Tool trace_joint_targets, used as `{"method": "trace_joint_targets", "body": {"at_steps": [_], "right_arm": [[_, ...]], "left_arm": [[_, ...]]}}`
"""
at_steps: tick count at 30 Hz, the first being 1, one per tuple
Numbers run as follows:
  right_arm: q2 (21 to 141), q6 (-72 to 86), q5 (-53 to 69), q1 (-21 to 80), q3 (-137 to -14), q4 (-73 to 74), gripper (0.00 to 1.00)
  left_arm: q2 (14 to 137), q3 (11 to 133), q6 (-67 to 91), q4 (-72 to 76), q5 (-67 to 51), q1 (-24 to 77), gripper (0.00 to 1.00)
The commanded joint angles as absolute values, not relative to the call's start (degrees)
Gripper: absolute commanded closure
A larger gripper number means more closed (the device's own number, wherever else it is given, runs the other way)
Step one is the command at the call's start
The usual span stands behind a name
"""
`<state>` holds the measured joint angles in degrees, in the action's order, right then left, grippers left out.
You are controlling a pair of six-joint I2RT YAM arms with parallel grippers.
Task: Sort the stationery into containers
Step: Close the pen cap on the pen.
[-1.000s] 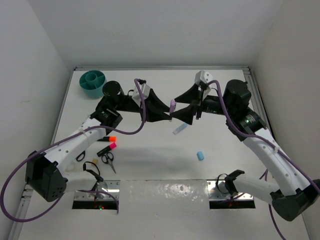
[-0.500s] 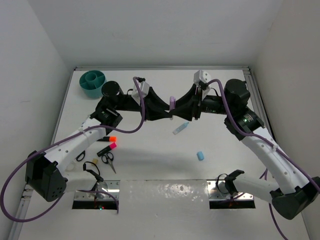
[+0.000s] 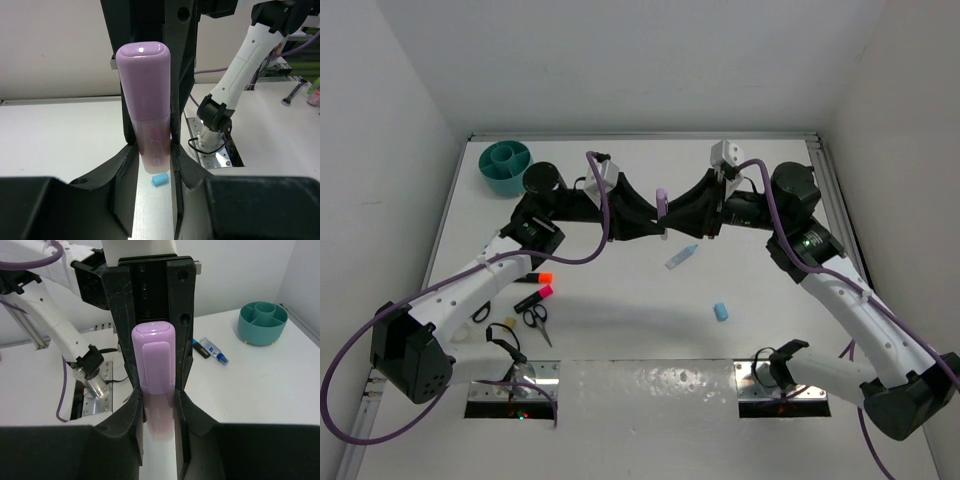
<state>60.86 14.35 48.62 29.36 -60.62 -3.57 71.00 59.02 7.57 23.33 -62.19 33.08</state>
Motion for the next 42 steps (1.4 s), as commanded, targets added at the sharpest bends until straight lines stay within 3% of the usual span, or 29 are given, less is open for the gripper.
{"method": "trace_joint_targets", "body": {"at_steps": [1, 7, 8, 11, 15, 19, 22, 23, 31, 34, 36, 37, 38, 39, 41, 42], "right_arm": [[60.64, 18.10, 47.99, 29.62, -59.59, -12.03, 1.00], [60.47, 20.13, 47.55, 29.71, -57.83, -15.29, 1.00], [60.47, 20.21, 47.55, 29.53, -57.66, -15.64, 1.00], [60.29, 20.39, 47.02, 29.53, -57.04, -16.26, 1.00], [59.68, 21.53, 46.23, 29.18, -56.08, -18.28, 1.00], [59.50, 22.94, 45.97, 28.92, -55.02, -20.65, 1.00], [59.59, 23.47, 46.23, 29.00, -54.41, -21.53, 1.00], [59.50, 24.16, 46.23, 29.00, -54.23, -22.14, 1.00], [59.33, 25.75, 46.05, 29.00, -52.82, -24.61, 1.00], [59.15, 25.23, 45.88, 28.83, -52.30, -23.74, 1.00], [59.15, 24.53, 45.70, 28.74, -52.47, -22.33, 0.99], [59.15, 23.48, 45.79, 28.65, -52.73, -20.15, 0.87], [59.15, 22.68, 46.31, 27.96, -53.00, -18.30, 0.55], [58.89, 21.54, 47.54, 27.60, -54.13, -16.28, 0.41], [58.54, 17.77, 48.42, 26.20, -55.80, -8.29, 0.24], [58.27, 16.71, 48.86, 25.76, -57.81, -5.83, 0.21]], "left_arm": [[69.70, 59.24, 5.01, 23.64, -62.67, 34.54, 0.95], [69.43, 59.24, 4.66, 23.38, -61.96, 34.45, 0.92], [69.35, 59.15, 4.75, 23.29, -61.88, 34.37, 0.88], [69.34, 58.89, 4.83, 23.12, -61.26, 34.45, 0.61], [69.17, 58.80, 4.05, 22.15, -61.35, 34.37, 0.49], [69.17, 58.36, 4.04, 21.62, -59.77, 34.45, 0.47], [69.17, 58.18, 5.62, 23.11, -57.93, 34.45, 0.55], [69.34, 58.18, 6.32, 23.64, -57.57, 34.45, 0.64], [69.87, 56.69, 10.54, 27.34, -51.68, 35.51, 0.86], [69.52, 56.69, 10.72, 26.90, -50.98, 35.25, 1.00], [69.35, 56.69, 10.81, 26.46, -51.15, 35.07, 1.00], [69.26, 56.78, 10.55, 26.02, -51.41, 34.89, 1.00], [69.17, 56.86, 10.20, 25.41, -51.94, 34.63, 1.00], [69.00, 56.95, 8.37, 23.57, -52.90, 34.45, 1.00], [68.82, 57.39, 6.08, 20.76, -53.61, 33.75, 1.00], [68.38, 57.57, 4.93, 17.87, -54.40, 33.66, 1.00]]}}
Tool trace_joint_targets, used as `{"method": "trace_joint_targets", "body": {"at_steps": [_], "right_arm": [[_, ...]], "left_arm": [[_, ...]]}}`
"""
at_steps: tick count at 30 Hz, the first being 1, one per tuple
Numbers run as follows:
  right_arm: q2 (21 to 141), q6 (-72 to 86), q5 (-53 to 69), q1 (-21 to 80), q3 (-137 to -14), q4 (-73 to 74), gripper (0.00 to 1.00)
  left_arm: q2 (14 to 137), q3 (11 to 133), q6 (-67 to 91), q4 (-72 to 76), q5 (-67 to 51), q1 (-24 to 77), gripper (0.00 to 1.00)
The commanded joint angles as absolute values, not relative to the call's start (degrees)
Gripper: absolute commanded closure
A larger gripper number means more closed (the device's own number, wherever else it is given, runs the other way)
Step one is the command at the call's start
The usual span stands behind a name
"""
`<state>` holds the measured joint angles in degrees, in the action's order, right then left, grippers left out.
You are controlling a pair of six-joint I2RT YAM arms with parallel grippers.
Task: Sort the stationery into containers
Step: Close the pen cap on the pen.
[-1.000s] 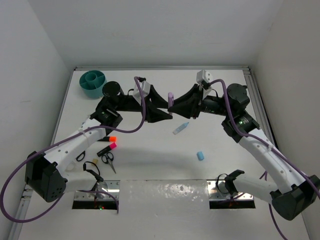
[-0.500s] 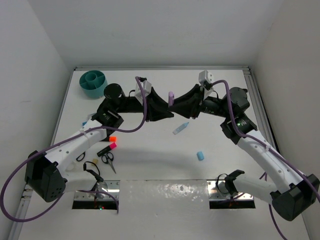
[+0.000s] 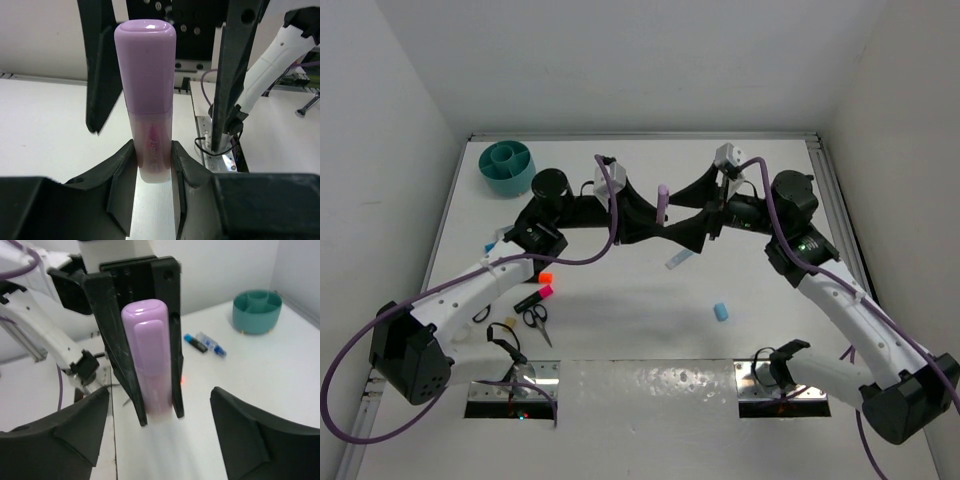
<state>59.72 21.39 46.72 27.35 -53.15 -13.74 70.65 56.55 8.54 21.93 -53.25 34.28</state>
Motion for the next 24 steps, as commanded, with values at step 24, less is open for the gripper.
{"method": "trace_joint_targets", "body": {"at_steps": [24], "right_arm": [[66.44, 17.92, 55.81, 27.95, -70.32, -4.47, 0.32]], "left_arm": [[67.32, 54.84, -1.76, 18.63, -59.06, 34.80, 1.00]]}}
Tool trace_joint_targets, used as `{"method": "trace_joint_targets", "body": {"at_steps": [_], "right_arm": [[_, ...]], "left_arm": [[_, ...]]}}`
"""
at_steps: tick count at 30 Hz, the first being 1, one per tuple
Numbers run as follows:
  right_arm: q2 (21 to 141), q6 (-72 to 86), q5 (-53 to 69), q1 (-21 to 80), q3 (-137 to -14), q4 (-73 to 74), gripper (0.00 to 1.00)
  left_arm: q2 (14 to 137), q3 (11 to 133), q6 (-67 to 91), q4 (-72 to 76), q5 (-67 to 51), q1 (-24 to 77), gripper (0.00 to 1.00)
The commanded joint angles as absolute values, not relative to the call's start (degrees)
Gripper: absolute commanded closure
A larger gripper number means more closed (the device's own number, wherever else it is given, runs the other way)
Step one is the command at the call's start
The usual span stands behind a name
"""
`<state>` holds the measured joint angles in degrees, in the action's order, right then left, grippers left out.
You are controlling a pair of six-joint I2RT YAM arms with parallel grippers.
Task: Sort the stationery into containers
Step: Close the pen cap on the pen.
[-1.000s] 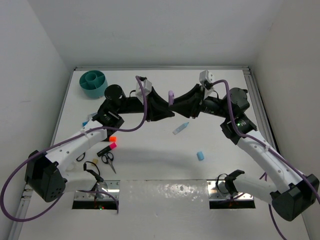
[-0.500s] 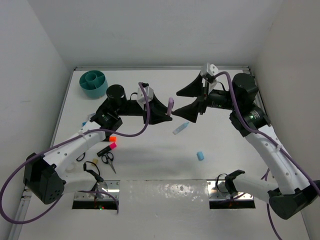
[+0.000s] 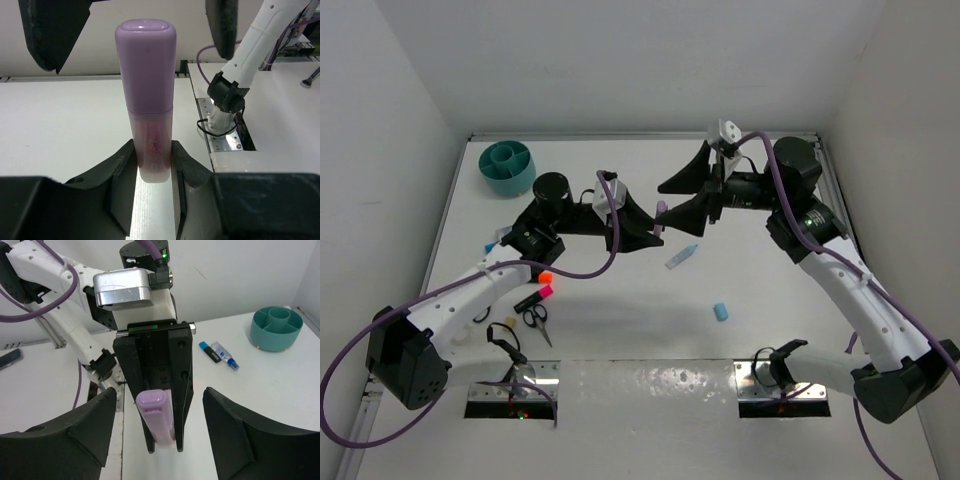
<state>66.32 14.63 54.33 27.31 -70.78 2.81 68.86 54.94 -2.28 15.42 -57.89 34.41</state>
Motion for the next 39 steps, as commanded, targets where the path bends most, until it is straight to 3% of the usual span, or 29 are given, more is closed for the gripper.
{"method": "trace_joint_targets", "body": {"at_steps": [1, 7, 11, 18, 26, 39], "right_arm": [[66.53, 18.19, 55.72, 27.95, -70.23, -4.83, 0.34], [67.50, 19.77, 55.46, 28.30, -69.00, -6.59, 0.70], [67.68, 20.74, 55.20, 28.30, -67.15, -7.03, 0.84], [66.10, 18.90, 54.40, 28.04, -64.51, -4.84, 1.00], [64.78, 17.84, 52.38, 29.18, -60.03, -4.66, 1.00], [66.89, 23.64, 50.10, 32.26, -48.96, -14.59, 1.00]], "left_arm": [[67.24, 54.84, -1.67, 18.63, -59.06, 34.89, 1.00], [67.32, 55.11, -0.62, 20.56, -58.36, 34.98, 1.00], [67.24, 55.28, 4.30, 26.00, -57.04, 34.89, 1.00], [67.41, 55.90, 7.55, 29.61, -56.69, 34.10, 1.00], [68.73, 56.60, 20.74, 45.17, -54.49, 29.71, 1.00], [68.47, 57.39, 21.71, 47.55, -55.37, 29.10, 1.00]]}}
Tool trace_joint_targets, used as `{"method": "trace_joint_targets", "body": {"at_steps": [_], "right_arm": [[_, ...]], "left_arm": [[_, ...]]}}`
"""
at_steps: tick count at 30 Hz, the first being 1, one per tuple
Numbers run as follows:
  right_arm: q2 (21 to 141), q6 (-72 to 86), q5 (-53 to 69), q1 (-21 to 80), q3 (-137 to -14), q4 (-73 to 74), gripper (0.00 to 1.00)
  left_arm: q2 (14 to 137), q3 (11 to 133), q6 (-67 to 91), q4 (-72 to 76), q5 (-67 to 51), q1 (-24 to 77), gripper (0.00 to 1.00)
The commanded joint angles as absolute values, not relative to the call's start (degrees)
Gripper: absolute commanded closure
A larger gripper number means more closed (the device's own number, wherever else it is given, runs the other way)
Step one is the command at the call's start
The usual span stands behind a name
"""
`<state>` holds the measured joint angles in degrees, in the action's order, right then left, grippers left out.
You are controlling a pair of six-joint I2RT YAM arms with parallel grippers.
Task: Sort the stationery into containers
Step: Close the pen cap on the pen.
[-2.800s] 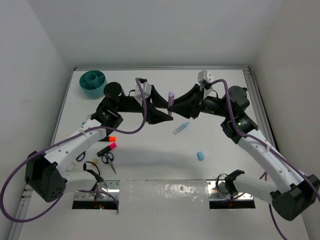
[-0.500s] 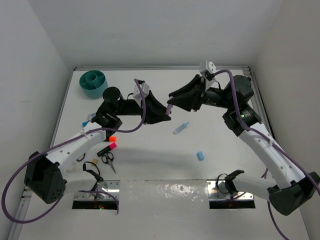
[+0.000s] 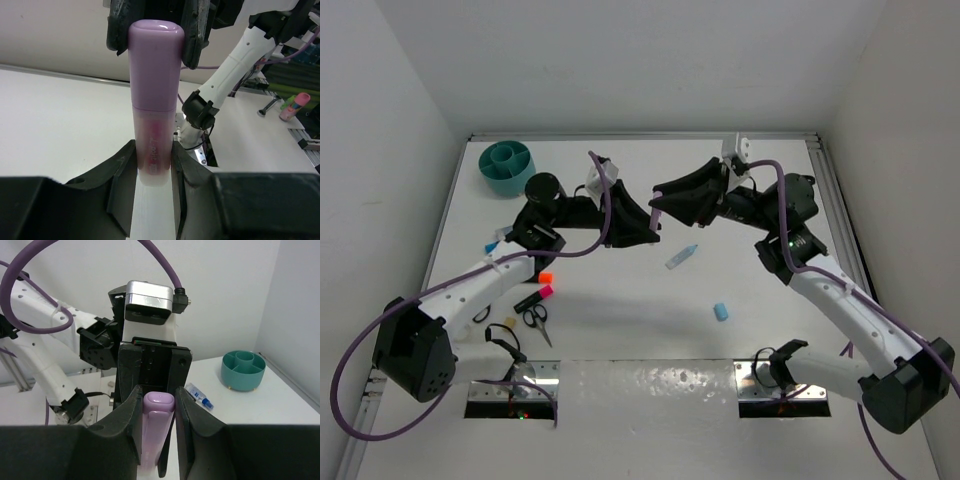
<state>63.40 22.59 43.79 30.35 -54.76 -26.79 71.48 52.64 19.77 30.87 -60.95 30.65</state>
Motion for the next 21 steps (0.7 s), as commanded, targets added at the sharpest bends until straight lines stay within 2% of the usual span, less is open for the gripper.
{"method": "trace_joint_targets", "body": {"at_steps": [1, 10, 21], "right_arm": [[66.71, 23.64, 50.10, 32.26, -48.52, -14.50, 1.00], [66.00, 21.01, 49.13, 33.39, -46.41, -10.64, 1.00], [71.01, 24.43, 47.20, 37.17, -45.17, -19.33, 1.00]], "left_arm": [[68.38, 57.48, 21.62, 47.29, -55.37, 28.74, 1.00], [68.64, 59.41, 24.52, 50.45, -58.36, 23.03, 1.00], [68.11, 56.95, 24.70, 53.88, -58.18, 27.16, 1.00]]}}
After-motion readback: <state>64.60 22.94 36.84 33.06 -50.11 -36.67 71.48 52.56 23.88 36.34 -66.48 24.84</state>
